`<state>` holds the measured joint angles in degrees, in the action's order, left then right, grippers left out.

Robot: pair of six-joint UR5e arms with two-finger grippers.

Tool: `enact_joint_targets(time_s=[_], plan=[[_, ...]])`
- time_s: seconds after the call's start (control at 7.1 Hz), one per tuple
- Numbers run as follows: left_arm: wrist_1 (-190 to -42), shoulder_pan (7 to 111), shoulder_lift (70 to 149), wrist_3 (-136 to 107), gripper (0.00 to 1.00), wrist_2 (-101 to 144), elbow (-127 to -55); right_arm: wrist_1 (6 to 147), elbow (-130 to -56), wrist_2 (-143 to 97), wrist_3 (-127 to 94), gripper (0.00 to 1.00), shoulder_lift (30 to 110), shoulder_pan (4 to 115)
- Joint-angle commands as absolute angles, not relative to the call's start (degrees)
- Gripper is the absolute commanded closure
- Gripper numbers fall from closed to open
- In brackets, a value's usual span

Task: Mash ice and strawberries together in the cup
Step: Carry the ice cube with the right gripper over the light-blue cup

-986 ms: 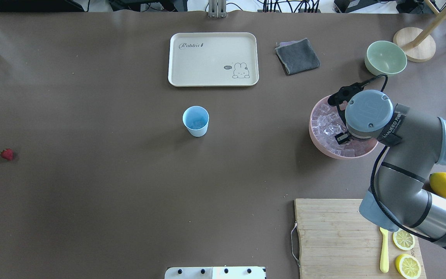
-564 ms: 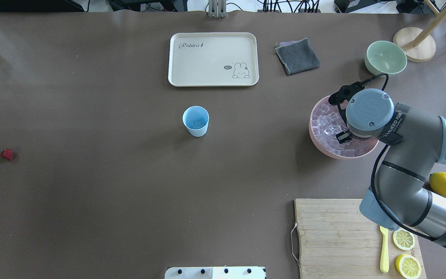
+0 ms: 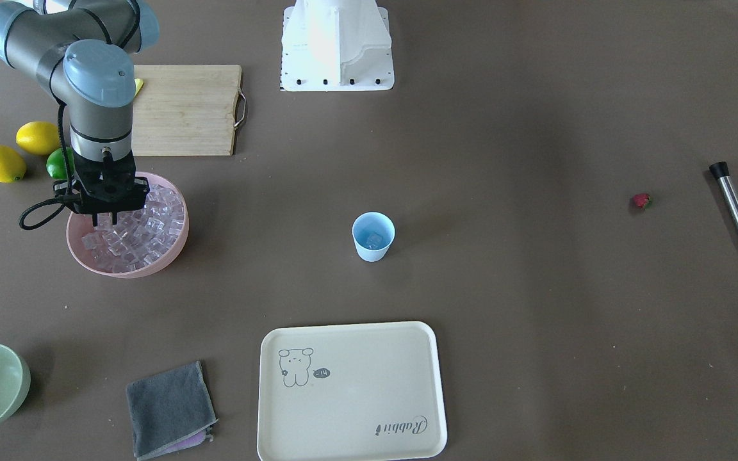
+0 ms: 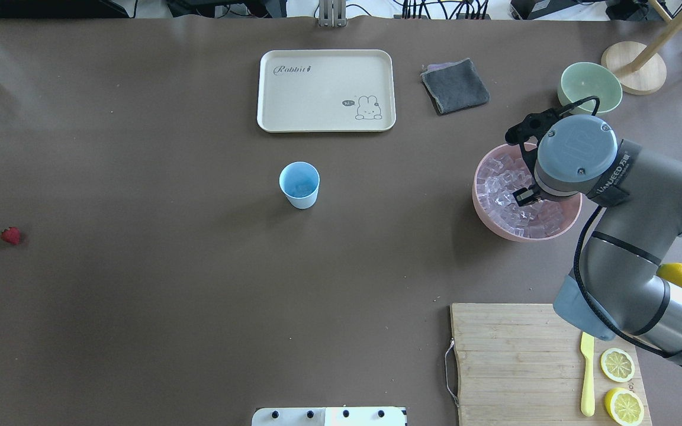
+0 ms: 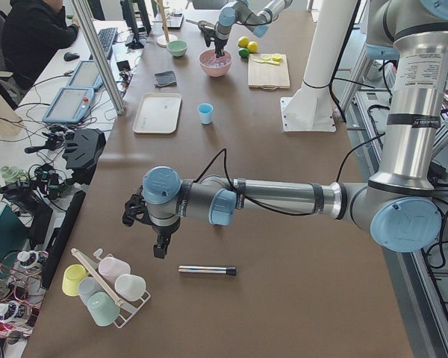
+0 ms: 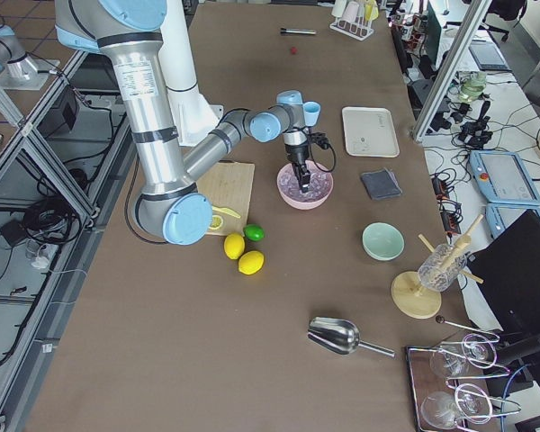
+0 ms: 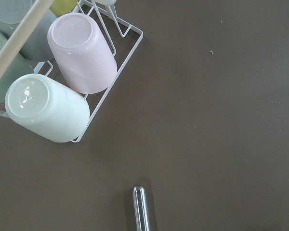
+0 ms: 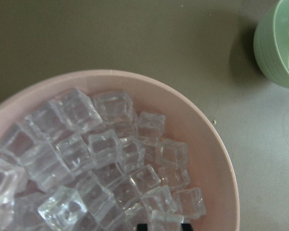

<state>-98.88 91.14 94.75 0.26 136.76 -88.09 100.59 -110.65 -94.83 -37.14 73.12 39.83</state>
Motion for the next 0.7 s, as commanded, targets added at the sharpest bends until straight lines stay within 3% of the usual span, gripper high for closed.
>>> enact_joint_targets(time_s=[0.0, 0.56], plan=[[-98.9, 91.1, 94.7, 0.3, 0.01, 136.8, -88.1, 100.5, -110.6, -97.8, -41.1, 0.96, 66.0, 40.3], [-98.9, 91.1, 94.9, 0.1, 0.01, 136.8, -88.8, 100.0, -105.5, -96.7, -59.6, 0.95, 50.1, 31.5]])
